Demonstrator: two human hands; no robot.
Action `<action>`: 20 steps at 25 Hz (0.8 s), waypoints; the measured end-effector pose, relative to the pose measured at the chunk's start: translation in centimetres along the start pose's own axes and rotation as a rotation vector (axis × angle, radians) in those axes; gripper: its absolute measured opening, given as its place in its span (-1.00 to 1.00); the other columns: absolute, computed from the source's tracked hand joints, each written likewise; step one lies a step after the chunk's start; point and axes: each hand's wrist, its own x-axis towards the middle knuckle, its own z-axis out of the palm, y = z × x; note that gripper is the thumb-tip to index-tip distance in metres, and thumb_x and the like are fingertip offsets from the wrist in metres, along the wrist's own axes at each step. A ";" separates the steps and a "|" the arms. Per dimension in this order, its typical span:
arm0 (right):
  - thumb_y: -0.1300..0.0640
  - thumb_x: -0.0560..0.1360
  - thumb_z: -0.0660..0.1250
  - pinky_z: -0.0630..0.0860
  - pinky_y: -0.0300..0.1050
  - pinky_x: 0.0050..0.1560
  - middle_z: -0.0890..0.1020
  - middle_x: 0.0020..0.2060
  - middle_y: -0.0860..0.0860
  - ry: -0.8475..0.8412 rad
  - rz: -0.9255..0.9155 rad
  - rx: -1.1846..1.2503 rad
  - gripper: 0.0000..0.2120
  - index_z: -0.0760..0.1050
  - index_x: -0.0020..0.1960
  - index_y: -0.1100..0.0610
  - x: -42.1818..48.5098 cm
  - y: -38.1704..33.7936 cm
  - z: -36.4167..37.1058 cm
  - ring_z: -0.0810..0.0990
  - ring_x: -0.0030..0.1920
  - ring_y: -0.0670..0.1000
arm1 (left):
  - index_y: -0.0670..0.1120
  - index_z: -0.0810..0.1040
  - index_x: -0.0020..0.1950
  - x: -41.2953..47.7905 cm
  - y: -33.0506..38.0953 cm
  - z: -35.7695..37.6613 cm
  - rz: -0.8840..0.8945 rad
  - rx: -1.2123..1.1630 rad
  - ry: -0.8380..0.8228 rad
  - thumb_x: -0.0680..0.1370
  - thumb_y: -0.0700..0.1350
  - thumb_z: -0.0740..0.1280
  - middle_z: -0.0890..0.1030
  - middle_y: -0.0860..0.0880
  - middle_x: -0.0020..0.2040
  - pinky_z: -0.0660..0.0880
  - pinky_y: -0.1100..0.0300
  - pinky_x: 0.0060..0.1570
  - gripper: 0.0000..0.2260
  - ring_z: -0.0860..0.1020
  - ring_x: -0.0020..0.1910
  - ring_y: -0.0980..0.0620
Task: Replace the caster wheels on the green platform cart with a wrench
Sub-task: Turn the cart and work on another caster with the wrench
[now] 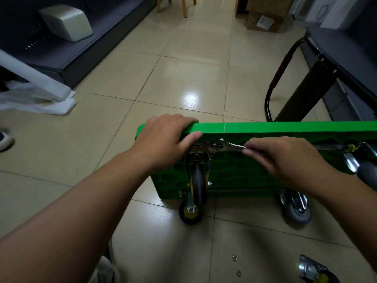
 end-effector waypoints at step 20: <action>-0.26 0.58 0.16 0.05 -0.21 -0.45 0.35 -0.50 -0.05 -0.097 0.159 -0.474 -0.56 0.40 -0.28 0.05 2.3 -4.0 -1.1 0.35 -0.49 0.05 | 0.16 0.49 0.43 0.1 0.4 0.2 -0.039 0.015 0.055 0.65 0.23 0.16 0.62 0.09 0.13 0.31 0.05 0.06 -0.60 0.52 0.07 -0.03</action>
